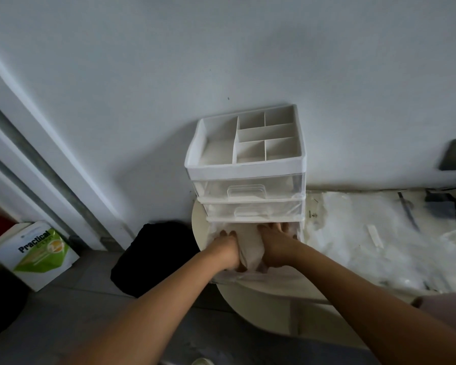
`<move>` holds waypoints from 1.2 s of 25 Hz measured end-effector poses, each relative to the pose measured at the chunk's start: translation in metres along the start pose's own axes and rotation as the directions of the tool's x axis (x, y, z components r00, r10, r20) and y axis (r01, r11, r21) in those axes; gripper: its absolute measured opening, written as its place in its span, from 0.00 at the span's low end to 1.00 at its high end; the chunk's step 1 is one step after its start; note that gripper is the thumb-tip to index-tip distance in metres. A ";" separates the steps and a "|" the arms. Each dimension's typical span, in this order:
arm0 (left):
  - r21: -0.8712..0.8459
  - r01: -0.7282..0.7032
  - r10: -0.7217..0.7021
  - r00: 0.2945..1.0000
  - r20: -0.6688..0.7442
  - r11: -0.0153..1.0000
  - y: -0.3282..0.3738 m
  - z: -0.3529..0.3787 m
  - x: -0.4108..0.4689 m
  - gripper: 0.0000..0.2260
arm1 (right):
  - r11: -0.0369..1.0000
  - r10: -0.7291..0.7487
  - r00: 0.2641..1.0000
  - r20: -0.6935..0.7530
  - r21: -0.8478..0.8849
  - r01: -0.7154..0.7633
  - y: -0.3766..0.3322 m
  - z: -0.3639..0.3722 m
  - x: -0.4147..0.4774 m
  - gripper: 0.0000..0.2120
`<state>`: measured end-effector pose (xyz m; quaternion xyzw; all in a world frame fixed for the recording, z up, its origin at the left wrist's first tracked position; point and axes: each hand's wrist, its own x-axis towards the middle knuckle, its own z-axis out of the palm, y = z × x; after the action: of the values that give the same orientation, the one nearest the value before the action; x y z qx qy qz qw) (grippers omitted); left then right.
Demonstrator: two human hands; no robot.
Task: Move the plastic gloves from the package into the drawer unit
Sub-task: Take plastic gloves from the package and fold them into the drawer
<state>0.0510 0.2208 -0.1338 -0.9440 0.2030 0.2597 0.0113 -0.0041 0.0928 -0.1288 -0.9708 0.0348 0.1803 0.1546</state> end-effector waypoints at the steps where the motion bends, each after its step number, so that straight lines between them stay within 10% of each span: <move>1: -0.003 0.003 -0.003 1.000 -0.006 1.000 -0.001 0.000 0.001 0.38 | 0.999 -0.001 1.000 -0.006 0.038 0.001 0.000 -0.001 0.000 0.48; 11: 0.093 0.018 -0.013 0.999 -0.047 0.995 0.005 -0.006 -0.006 0.34 | 0.922 -0.135 0.989 -0.056 0.359 0.147 0.027 -0.059 -0.055 0.18; 15: -0.003 -0.001 0.001 0.991 -0.136 1.000 0.005 -0.017 -0.019 0.22 | 0.853 0.095 0.965 -0.246 0.520 0.048 0.095 -0.078 -0.082 0.09; 18: -0.059 -0.118 0.087 0.919 -0.384 0.991 0.026 -0.030 -0.037 0.08 | 0.864 0.345 0.861 -0.373 0.485 -0.136 0.156 -0.078 -0.095 0.10; 22: -0.032 -0.359 0.273 0.762 -0.588 0.933 0.087 -0.037 -0.061 0.24 | 0.856 0.510 0.761 -0.401 0.150 -0.494 0.225 -0.064 -0.114 0.12; 30: -0.172 -0.573 0.449 0.765 -0.461 0.801 0.207 0.004 -0.037 0.16 | 0.860 0.505 0.816 -0.282 0.250 -0.445 0.250 -0.017 -0.138 0.25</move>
<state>-0.0603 0.0450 -0.1017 -0.8737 0.4109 0.0829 -0.2470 -0.1578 -0.1482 -0.1358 -0.9300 0.3181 0.0406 0.1797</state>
